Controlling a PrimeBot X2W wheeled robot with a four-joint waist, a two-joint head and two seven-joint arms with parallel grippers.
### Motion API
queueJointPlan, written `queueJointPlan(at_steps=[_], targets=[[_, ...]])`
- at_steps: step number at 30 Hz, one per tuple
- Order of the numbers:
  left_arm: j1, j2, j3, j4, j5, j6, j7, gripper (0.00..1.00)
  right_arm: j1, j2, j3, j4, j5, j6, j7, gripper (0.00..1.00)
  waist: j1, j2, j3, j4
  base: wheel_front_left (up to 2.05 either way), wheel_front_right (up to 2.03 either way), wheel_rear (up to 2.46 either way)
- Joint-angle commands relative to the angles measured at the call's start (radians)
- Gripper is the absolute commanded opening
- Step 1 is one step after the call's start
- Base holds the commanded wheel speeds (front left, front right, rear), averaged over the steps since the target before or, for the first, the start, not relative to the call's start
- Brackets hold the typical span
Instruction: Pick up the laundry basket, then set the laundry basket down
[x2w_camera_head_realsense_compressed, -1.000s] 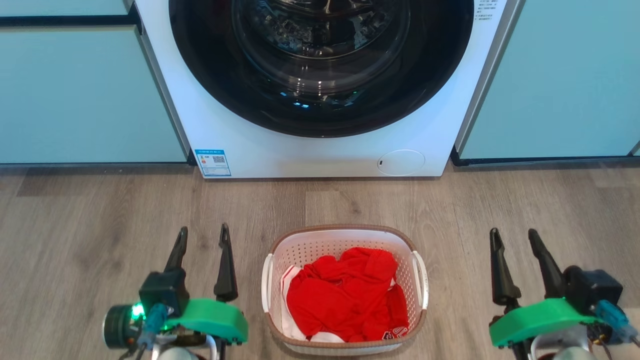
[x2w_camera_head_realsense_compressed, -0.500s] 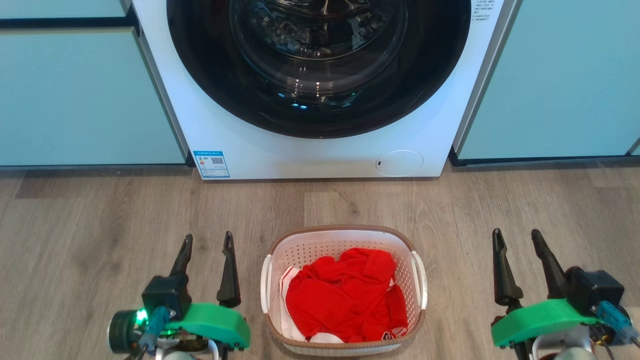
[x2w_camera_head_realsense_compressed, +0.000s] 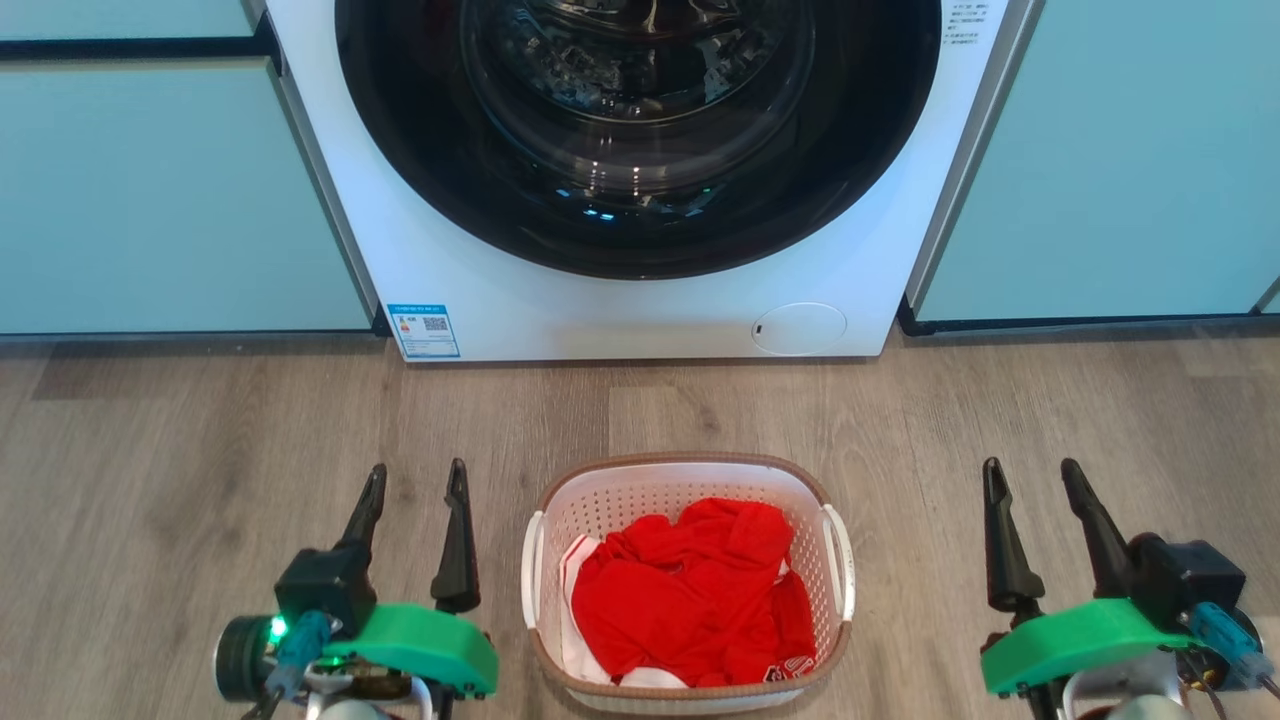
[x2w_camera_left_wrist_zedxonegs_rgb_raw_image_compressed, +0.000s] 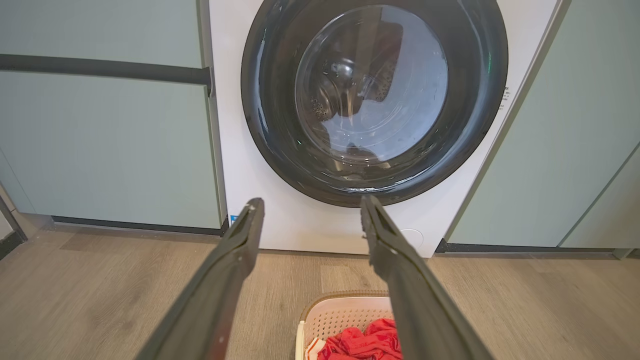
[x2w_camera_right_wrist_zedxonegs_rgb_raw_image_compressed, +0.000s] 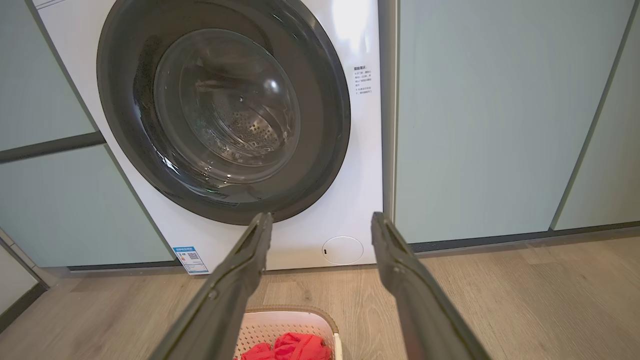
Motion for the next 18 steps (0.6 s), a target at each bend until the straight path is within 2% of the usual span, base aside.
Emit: queueJointPlan(at_steps=[1, 18], targets=[[-0.027, -0.005, 0.036, -0.04, -0.006, -0.008, -0.008, 1.0, -0.03, 0.001, 0.027, -0.035, -0.005, -0.001, -0.012, 1.0, 0.0, 0.0, 0.0, 0.0, 0.0, 0.0, 0.0], [-0.028, -0.005, 0.04, -0.029, -0.032, -0.023, -0.008, 1.0, -0.033, 0.0, 0.03, -0.03, -0.005, -0.001, -0.012, 1.0, 0.0, 0.0, 0.002, 0.004, 0.0, 0.0, 0.0]])
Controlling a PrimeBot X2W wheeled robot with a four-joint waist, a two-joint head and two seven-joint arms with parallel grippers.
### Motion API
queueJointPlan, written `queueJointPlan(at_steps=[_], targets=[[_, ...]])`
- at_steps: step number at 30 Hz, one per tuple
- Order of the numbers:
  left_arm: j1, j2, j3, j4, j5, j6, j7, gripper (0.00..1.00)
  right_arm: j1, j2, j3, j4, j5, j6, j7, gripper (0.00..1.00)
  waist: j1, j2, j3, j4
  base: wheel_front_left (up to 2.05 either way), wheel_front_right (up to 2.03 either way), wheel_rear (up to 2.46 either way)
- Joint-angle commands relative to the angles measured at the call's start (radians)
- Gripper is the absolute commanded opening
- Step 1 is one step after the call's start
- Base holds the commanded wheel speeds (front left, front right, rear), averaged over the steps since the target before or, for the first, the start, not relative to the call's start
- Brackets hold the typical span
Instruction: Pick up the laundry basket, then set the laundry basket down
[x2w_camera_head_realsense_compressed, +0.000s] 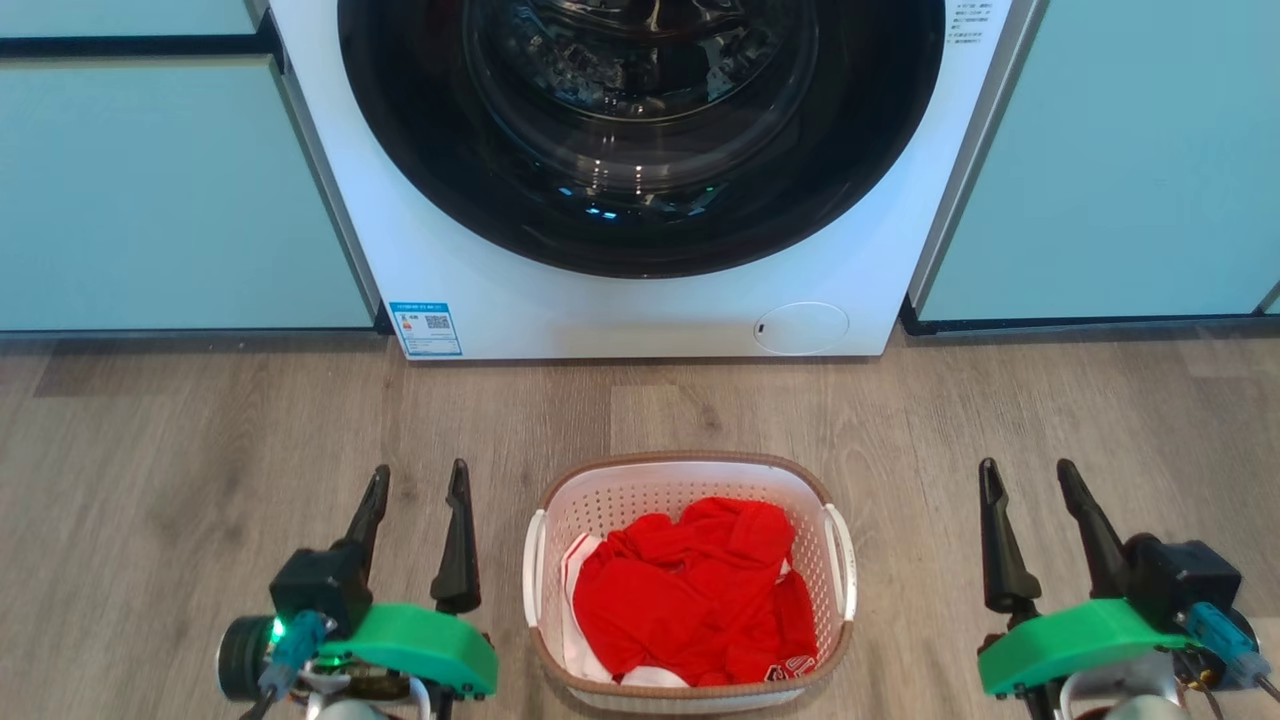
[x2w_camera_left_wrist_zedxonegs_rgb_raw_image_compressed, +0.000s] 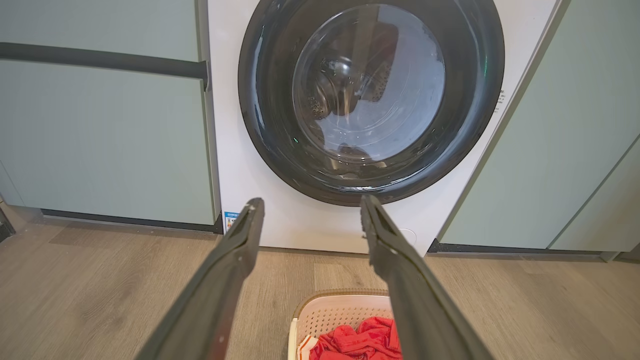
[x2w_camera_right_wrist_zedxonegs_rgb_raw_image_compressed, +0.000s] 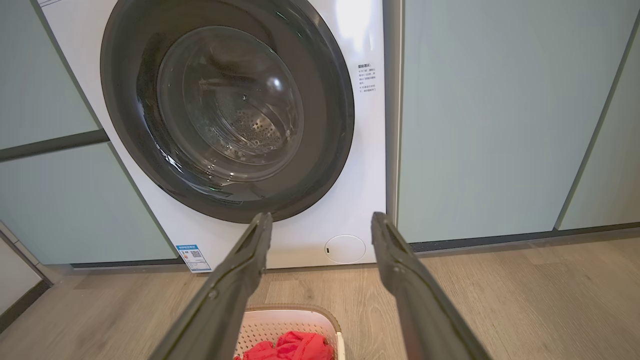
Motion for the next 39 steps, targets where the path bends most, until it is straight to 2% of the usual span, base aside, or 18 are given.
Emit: queueJointPlan(at_steps=[1, 14, 15, 19, 39], targets=[[-0.029, -0.005, 0.036, -0.031, -0.006, 0.002, -0.008, 1.0, -0.032, 0.0, 0.024, -0.03, -0.005, -0.001, -0.012, 1.0, 0.0, 0.0, 0.0, 0.001, 0.0, 0.0, 0.0], [-0.029, -0.005, 0.035, -0.035, -0.02, 0.0, -0.008, 1.0, -0.035, -0.001, 0.027, -0.028, -0.006, -0.001, -0.012, 1.0, 0.0, 0.0, 0.004, 0.004, 0.0, 0.0, 0.0], [0.0, 0.0, -0.001, 0.003, -0.016, -0.001, 0.0, 0.0, 0.0, 0.0, 0.005, 0.005, 0.0, 0.0, 0.0, 0.0, 0.0, 0.0, 0.004, 0.004, 0.0, 0.0, 0.0], [0.026, 0.001, -0.003, 0.068, -0.02, -0.001, 0.004, 0.0, 0.012, 0.0, 0.015, 0.073, 0.002, 0.0, 0.002, 0.0, 0.0, 0.0, 0.004, 0.004, 0.0, 0.0, 0.0], [0.0, 0.013, 0.041, 0.075, -0.234, -0.035, 0.046, 0.0, -0.019, -0.008, 0.002, 0.086, 0.216, 0.0, 0.047, 0.0, 0.0, 0.0, 0.009, -0.002, 0.0, 0.0, 0.0]])
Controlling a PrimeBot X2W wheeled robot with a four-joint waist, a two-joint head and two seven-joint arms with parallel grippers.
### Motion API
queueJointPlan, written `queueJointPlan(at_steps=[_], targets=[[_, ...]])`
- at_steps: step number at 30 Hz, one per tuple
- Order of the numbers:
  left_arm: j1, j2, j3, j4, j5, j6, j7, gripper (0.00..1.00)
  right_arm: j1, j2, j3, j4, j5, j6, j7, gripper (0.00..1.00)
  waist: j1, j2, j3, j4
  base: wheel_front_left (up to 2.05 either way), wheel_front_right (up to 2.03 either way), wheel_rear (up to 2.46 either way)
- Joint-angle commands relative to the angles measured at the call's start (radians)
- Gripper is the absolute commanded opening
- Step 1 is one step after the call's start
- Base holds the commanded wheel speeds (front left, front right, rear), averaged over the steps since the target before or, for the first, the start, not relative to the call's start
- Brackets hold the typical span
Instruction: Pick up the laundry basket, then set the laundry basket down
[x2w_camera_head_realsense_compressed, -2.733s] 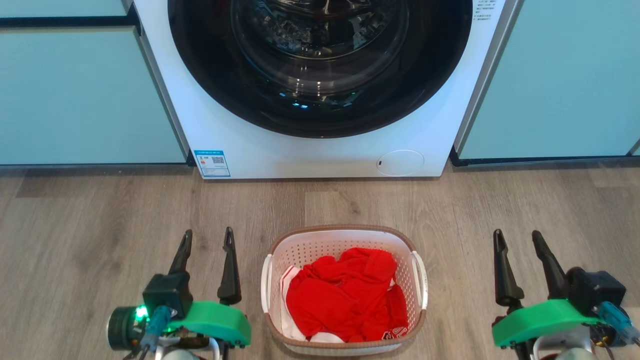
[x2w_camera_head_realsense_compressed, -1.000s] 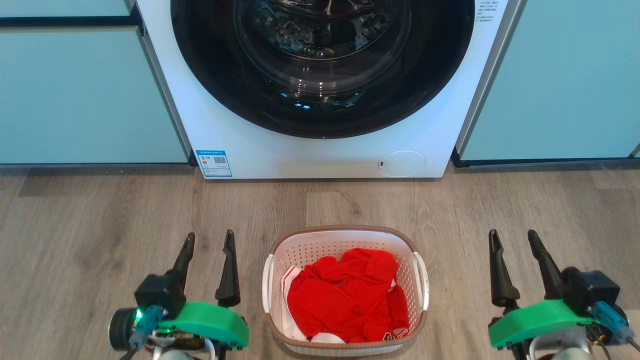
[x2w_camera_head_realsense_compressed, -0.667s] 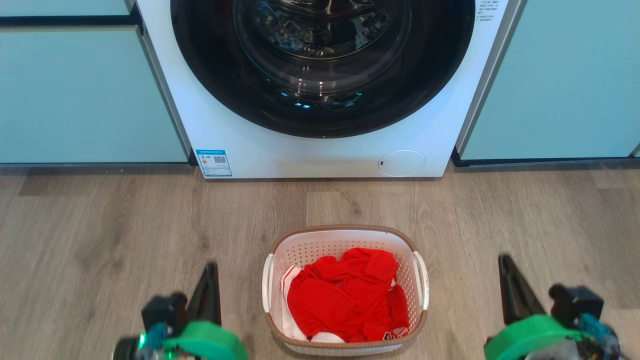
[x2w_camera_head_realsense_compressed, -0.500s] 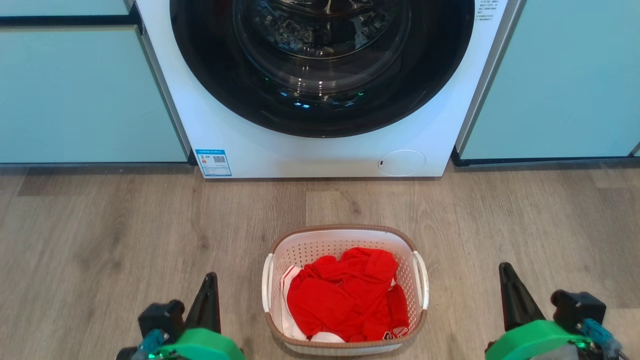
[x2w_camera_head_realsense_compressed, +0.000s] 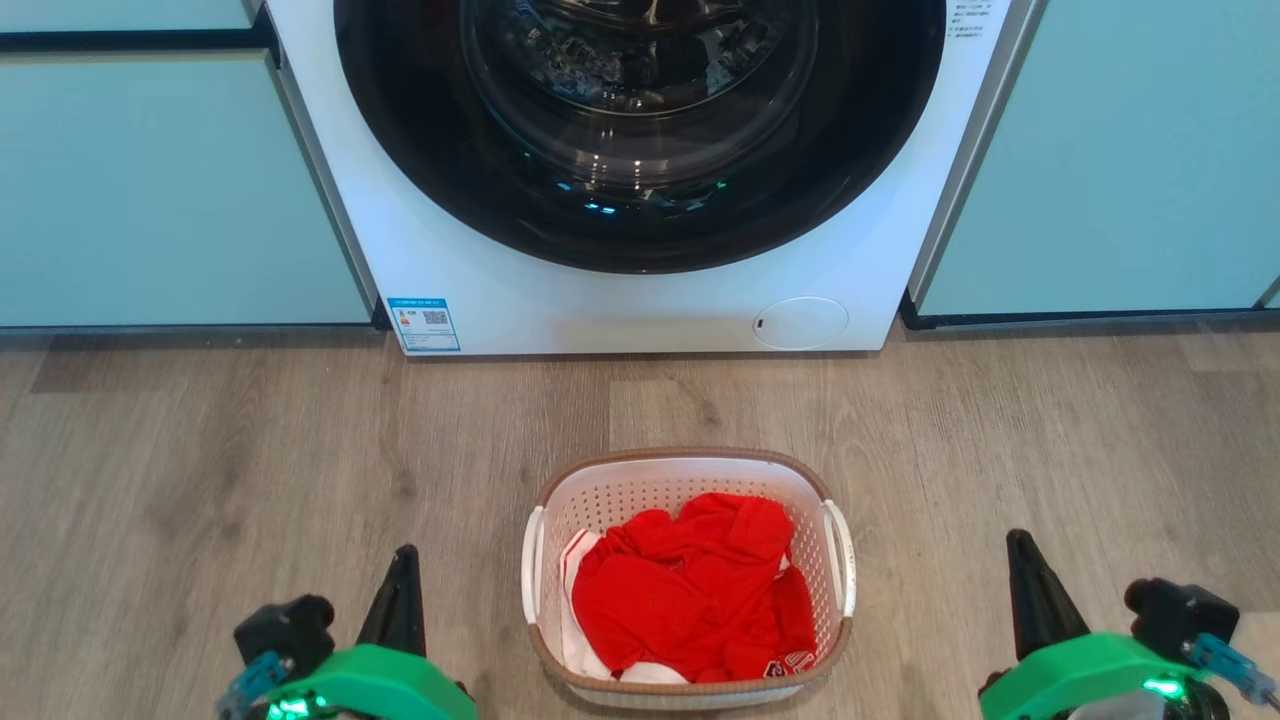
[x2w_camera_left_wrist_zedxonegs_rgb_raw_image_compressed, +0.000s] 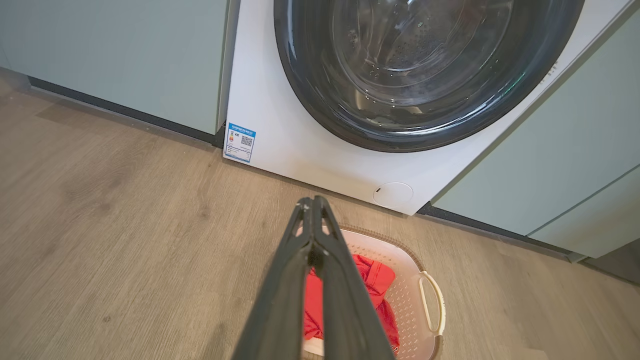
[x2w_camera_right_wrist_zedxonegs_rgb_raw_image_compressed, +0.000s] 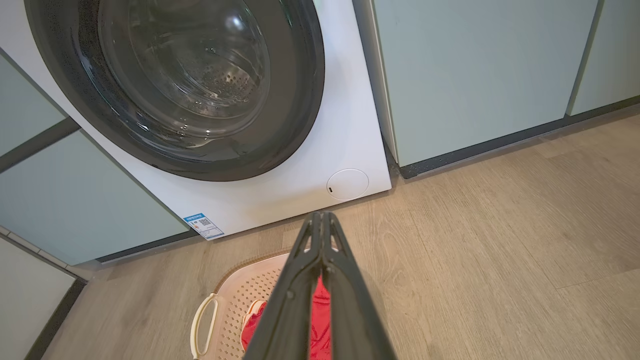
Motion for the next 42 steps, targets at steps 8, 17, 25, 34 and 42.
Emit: queueJointPlan(at_steps=[8, 17, 25, 34, 42], targets=[[-0.068, 0.012, 0.036, -0.024, -0.105, -0.022, 0.022, 0.0, -0.064, -0.009, -0.015, -0.022, 0.107, 0.0, 0.022, 0.0, 0.0, 0.0, 0.002, -0.003, 0.0, 0.0, 0.0], [-0.082, 0.016, 0.063, -0.022, -0.214, -0.04, 0.046, 0.0, -0.08, -0.011, -0.025, -0.014, 0.216, 0.0, 0.048, 0.0, 0.0, 0.0, 0.005, -0.006, 0.0, 0.0, 0.0], [-0.092, 0.018, 0.085, -0.02, -0.301, -0.055, 0.067, 0.0, -0.093, -0.012, -0.034, -0.009, 0.303, 0.0, 0.069, 0.0, 0.0, 0.0, 0.007, -0.008, 0.0, 0.0, 0.0], [-0.103, 0.019, 0.107, -0.018, -0.386, -0.069, 0.088, 0.0, -0.107, -0.012, -0.044, -0.003, 0.389, 0.0, 0.091, 0.0, 0.0, 0.0, 0.009, -0.011, 0.0, 0.0, 0.0], [-0.114, 0.02, 0.131, -0.015, -0.472, -0.084, 0.109, 0.0, -0.12, -0.012, -0.054, 0.003, 0.475, 0.0, 0.113, 0.0, 0.0, 0.0, 0.011, -0.013, 0.0, 0.0, 0.0]])
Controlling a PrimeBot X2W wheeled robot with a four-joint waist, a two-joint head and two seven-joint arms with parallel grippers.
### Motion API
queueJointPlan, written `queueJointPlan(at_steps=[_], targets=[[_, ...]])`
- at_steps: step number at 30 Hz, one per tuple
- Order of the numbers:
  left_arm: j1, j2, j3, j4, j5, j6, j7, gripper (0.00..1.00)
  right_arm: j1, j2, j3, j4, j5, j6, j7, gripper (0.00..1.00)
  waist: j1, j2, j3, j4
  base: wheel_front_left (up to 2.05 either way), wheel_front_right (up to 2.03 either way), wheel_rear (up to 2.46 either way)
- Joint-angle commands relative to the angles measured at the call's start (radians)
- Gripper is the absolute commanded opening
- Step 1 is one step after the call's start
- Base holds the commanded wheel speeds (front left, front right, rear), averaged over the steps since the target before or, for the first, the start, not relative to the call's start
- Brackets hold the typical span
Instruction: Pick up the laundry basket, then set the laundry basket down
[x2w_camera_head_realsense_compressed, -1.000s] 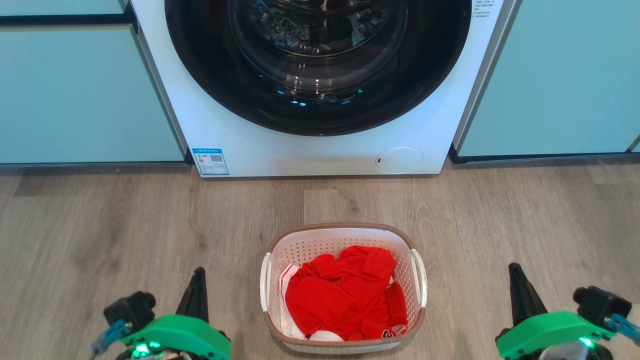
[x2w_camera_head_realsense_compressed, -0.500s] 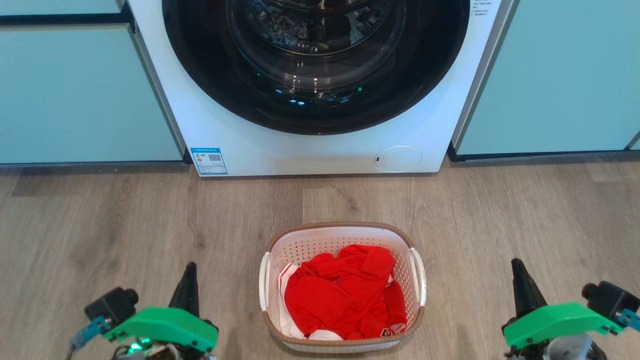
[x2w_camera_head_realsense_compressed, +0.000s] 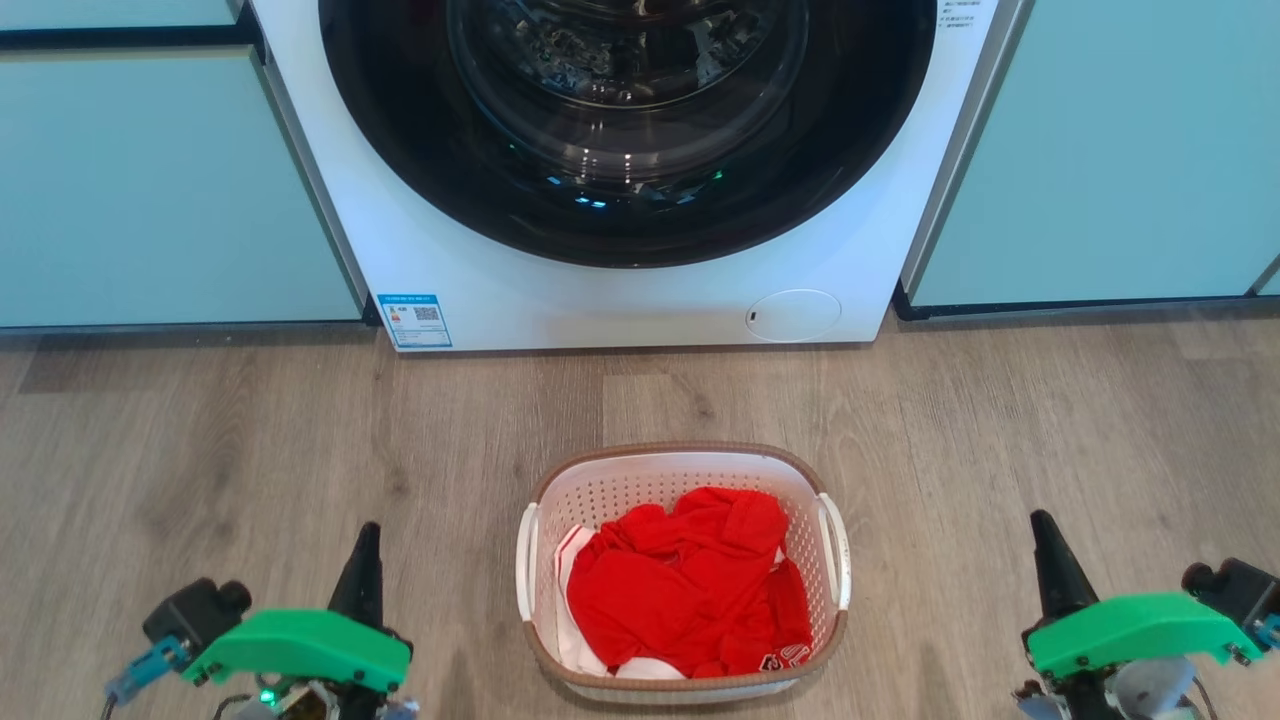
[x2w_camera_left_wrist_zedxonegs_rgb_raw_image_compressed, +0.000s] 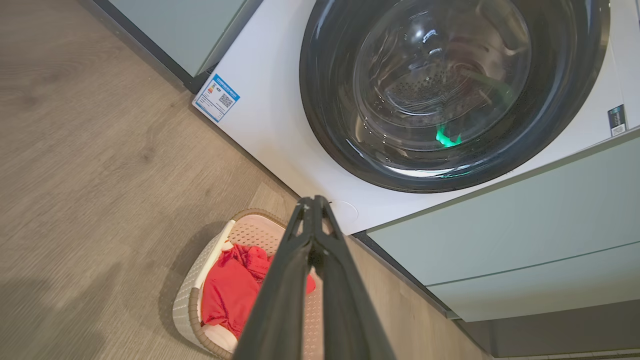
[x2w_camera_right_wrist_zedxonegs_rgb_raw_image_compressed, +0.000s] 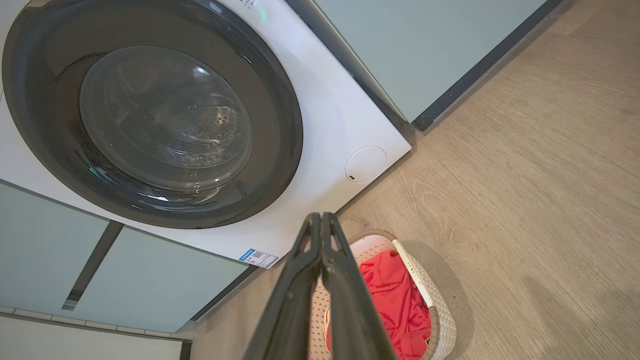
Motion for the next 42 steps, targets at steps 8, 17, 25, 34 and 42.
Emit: queueJointPlan(at_steps=[8, 17, 25, 34, 42], targets=[[-0.076, 0.016, 0.048, -0.023, -0.095, -0.024, 0.025, 0.0, -0.069, -0.011, -0.007, -0.021, 0.097, 0.0, 0.026, 0.0, 0.0, 0.0, 0.002, -0.002, 0.0, 0.0, 0.0], [-0.089, 0.016, 0.076, -0.02, -0.19, -0.04, 0.05, 0.0, -0.084, -0.01, -0.019, -0.014, 0.192, 0.0, 0.051, 0.0, 0.0, 0.0, 0.004, -0.005, 0.0, 0.0, 0.0], [-0.1, 0.016, 0.101, -0.017, -0.274, -0.055, 0.073, 0.0, -0.098, -0.009, -0.03, -0.008, 0.277, 0.0, 0.074, 0.0, 0.0, 0.0, 0.006, -0.008, 0.0, 0.0, 0.0], [-0.113, 0.016, 0.129, -0.014, -0.368, -0.071, 0.1, 0.0, -0.113, -0.008, -0.043, -0.002, 0.373, 0.0, 0.1, 0.0, 0.0, 0.0, 0.008, -0.01, 0.0, 0.0, 0.0], [-0.123, 0.015, 0.152, -0.012, -0.441, -0.084, 0.12, 0.0, -0.124, -0.007, -0.053, 0.004, 0.446, 0.0, 0.121, 0.0, 0.0, 0.0, 0.01, -0.013, 0.0, 0.0, 0.0]])
